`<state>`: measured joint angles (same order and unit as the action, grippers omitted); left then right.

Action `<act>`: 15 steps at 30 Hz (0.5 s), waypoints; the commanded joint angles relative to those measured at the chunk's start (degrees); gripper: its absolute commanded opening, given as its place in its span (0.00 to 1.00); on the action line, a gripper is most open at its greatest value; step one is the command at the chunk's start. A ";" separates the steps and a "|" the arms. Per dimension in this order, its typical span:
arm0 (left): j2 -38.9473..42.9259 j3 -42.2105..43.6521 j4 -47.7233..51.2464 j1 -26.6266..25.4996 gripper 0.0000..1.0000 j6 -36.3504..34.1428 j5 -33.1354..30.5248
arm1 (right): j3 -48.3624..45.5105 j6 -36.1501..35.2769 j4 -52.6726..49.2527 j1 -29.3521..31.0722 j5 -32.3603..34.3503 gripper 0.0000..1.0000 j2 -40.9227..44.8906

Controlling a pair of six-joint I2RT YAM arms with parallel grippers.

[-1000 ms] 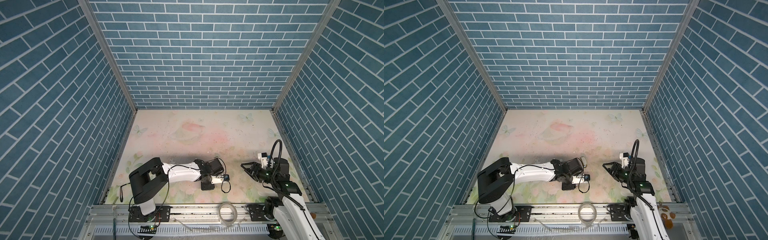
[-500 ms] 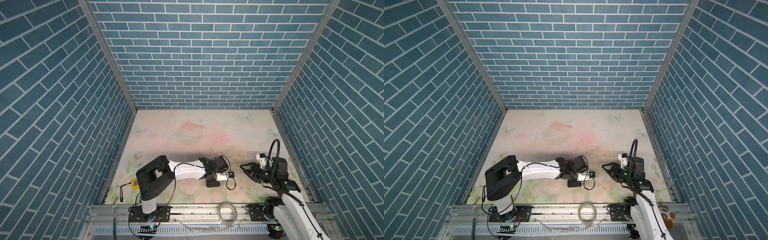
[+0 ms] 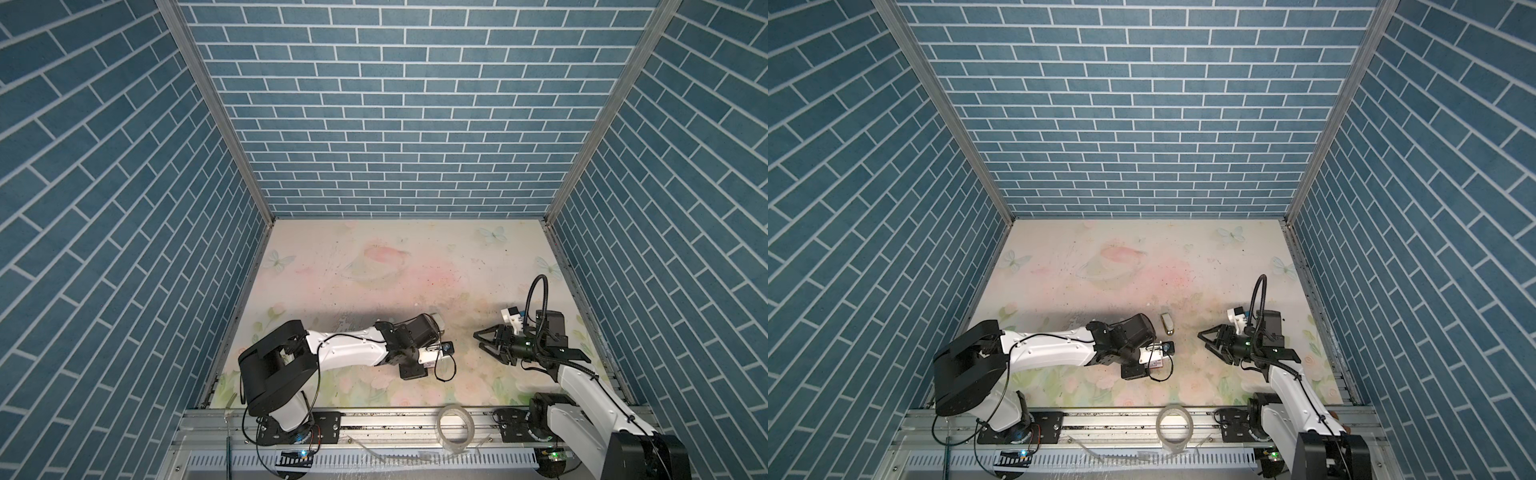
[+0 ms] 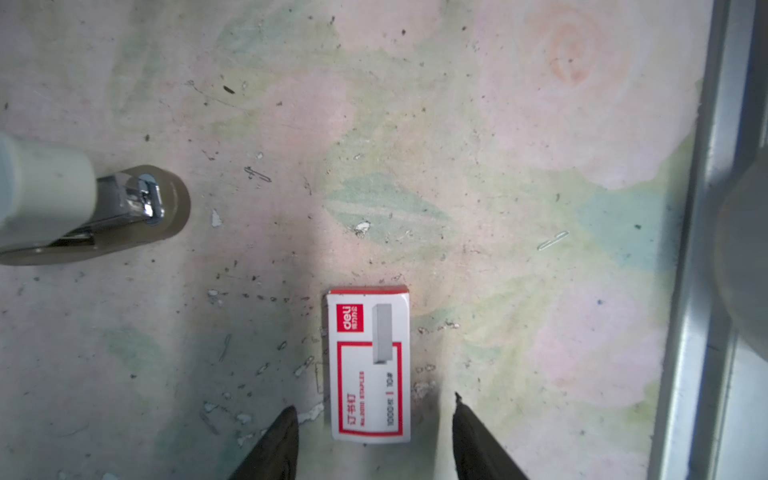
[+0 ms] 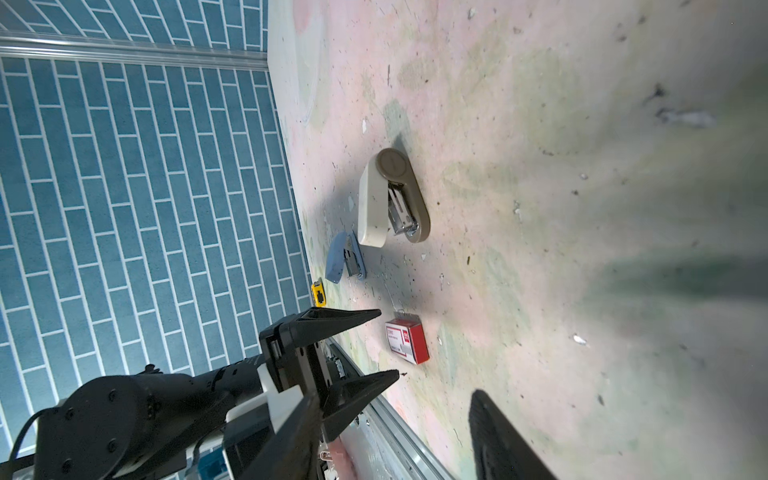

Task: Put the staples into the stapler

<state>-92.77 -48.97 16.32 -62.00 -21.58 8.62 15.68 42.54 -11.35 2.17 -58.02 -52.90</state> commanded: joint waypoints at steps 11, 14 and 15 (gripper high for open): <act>-0.36 3.86 -8.20 1.61 0.52 1.10 0.53 | 1.54 0.69 11.65 11.76 1.77 0.56 -11.16; -0.97 3.73 -7.90 1.86 0.49 1.03 1.96 | 1.30 1.60 14.50 14.76 3.11 0.56 -12.94; -1.16 3.78 -7.74 1.81 0.48 0.85 2.33 | 0.92 2.18 15.89 15.31 3.41 0.56 -13.32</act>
<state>-92.86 -45.93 8.60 -60.60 -20.75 9.10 16.21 42.63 -1.10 15.64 -56.45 -65.17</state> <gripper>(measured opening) 0.489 0.560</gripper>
